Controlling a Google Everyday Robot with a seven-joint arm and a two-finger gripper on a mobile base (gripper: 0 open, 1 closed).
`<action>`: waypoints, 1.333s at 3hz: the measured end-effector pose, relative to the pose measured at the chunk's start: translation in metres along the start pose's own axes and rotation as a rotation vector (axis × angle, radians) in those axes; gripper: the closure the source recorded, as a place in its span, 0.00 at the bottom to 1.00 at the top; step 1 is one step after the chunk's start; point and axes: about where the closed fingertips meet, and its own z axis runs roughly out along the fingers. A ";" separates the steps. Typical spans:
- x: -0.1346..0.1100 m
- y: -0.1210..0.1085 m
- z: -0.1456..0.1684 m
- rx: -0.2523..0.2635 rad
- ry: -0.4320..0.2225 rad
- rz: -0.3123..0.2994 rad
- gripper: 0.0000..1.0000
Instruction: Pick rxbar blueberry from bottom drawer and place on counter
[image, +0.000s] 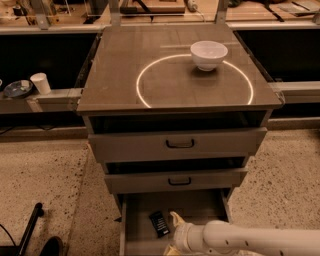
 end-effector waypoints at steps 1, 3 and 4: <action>-0.005 0.004 0.027 -0.076 -0.035 -0.076 0.00; 0.002 -0.011 0.076 -0.139 -0.159 -0.193 0.00; 0.007 -0.019 0.093 -0.138 -0.186 -0.209 0.00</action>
Offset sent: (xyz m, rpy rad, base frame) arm 0.0397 0.0390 -0.0541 0.2002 -0.1551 0.2594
